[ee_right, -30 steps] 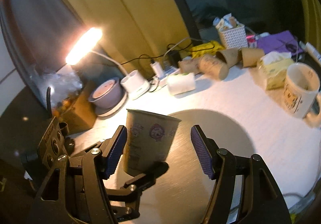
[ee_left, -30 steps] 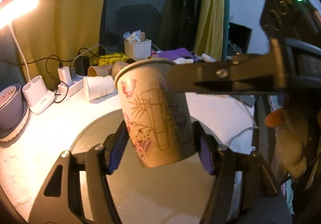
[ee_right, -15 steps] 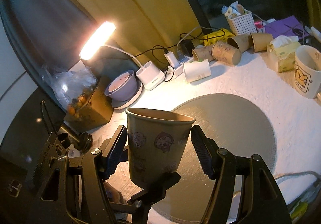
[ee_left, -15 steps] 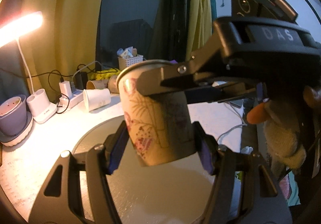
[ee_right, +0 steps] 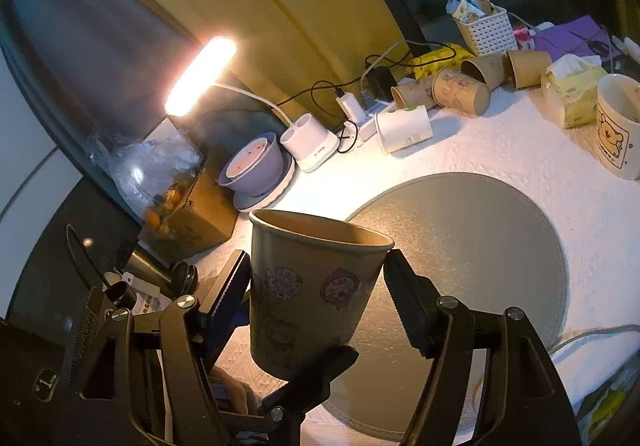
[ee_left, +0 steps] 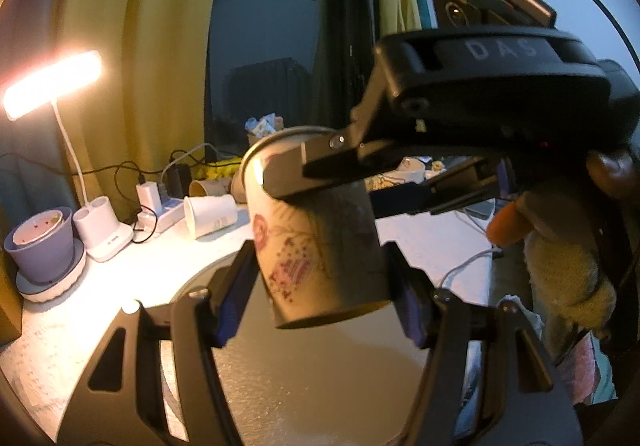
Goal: Flip cup upright
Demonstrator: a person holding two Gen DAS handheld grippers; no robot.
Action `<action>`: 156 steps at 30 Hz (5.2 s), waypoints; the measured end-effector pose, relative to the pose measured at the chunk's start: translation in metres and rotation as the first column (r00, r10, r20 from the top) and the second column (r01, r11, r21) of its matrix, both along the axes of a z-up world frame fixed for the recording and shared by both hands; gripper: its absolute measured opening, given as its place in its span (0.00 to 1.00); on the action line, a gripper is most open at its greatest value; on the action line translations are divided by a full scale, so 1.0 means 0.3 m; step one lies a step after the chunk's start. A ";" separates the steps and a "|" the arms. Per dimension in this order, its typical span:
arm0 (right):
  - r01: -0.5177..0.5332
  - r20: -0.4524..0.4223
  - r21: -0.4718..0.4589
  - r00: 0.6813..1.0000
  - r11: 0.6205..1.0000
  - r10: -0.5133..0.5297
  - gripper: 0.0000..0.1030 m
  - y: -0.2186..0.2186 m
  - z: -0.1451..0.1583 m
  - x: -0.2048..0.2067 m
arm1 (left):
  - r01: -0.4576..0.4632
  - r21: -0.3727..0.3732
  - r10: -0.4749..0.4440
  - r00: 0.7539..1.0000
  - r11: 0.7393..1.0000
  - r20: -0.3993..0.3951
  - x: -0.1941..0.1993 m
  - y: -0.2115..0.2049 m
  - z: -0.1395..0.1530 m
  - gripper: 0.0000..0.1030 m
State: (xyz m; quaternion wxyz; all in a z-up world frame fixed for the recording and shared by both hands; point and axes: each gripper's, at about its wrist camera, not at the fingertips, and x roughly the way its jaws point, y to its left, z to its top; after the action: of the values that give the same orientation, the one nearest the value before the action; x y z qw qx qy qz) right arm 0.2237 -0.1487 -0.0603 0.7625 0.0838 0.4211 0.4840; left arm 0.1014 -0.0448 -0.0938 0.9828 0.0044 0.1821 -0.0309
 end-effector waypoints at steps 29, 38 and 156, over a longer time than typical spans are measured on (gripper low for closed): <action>0.145 0.335 -0.226 0.940 0.963 -0.063 0.68 0.146 -0.157 0.080 | -0.233 -0.250 0.134 0.924 0.940 -0.357 0.054 0.314 -0.152 0.71; 0.181 0.445 -0.285 0.895 0.941 -0.037 0.68 0.178 -0.236 0.088 | -0.282 -0.295 0.151 0.904 0.913 -0.399 0.087 0.376 -0.188 0.71; 0.407 0.623 0.002 0.714 0.913 -0.320 0.69 -0.330 0.178 -0.645 | -0.118 -0.086 0.126 0.987 0.989 0.102 -0.401 0.015 0.323 0.91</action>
State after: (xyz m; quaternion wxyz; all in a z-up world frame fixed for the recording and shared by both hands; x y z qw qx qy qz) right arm 0.0302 -0.2477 -0.0070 0.9409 -0.0476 0.1591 0.2951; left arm -0.0188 -0.0403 0.0029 0.9906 -0.0441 0.1275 0.0225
